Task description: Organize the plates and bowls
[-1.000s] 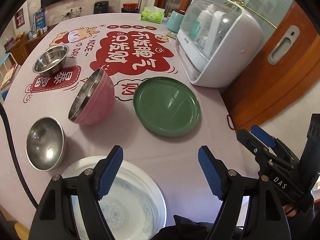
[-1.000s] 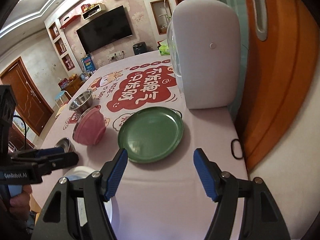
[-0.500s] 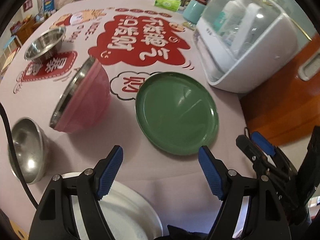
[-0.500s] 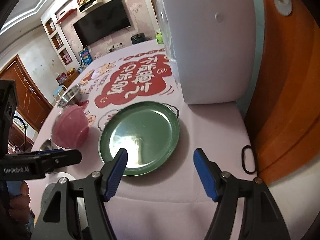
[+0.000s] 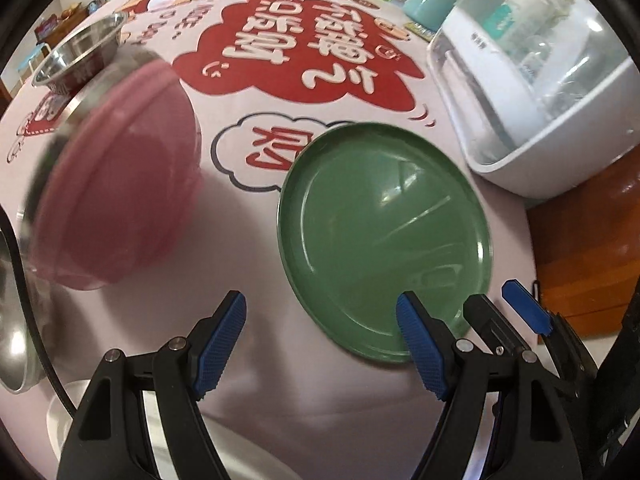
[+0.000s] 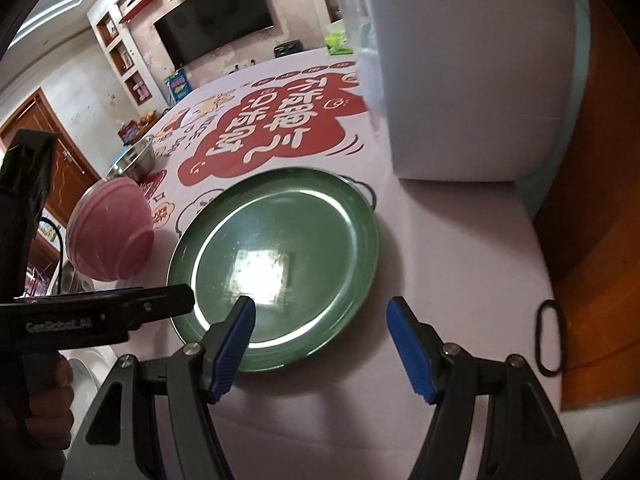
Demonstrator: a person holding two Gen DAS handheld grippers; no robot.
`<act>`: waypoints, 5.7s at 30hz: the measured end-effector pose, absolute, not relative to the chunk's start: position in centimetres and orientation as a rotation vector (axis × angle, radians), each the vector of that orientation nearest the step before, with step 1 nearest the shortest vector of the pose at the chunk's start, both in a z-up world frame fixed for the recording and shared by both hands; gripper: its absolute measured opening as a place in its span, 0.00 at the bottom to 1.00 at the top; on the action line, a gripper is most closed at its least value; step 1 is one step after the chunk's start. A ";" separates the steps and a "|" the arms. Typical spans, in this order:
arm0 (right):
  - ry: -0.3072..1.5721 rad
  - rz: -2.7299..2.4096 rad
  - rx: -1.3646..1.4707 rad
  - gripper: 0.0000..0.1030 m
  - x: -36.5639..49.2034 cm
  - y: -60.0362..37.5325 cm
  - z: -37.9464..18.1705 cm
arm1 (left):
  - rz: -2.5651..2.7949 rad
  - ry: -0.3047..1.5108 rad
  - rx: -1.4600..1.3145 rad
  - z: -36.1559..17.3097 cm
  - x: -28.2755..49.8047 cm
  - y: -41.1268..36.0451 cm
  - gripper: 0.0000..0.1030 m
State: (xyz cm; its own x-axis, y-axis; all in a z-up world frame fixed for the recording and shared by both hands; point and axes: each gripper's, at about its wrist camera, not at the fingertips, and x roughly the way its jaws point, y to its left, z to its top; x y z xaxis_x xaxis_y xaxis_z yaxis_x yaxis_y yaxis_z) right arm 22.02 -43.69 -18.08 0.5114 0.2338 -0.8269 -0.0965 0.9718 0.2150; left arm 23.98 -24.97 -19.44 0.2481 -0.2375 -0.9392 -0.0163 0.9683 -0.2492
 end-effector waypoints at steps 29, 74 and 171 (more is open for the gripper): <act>1.043 0.186 0.176 0.18 22.6 -45.4 -19.7 | -0.139 1.280 -0.224 -20.8 24.9 -25.6 0.35; 0.873 0.194 0.121 0.17 13.8 -42.1 -9.9 | -0.267 1.135 -0.147 -11.2 15.7 -22.2 0.32; 0.917 0.277 0.078 0.60 3.4 -25.4 -10.4 | -0.164 1.245 0.005 -8.3 3.7 -5.8 0.64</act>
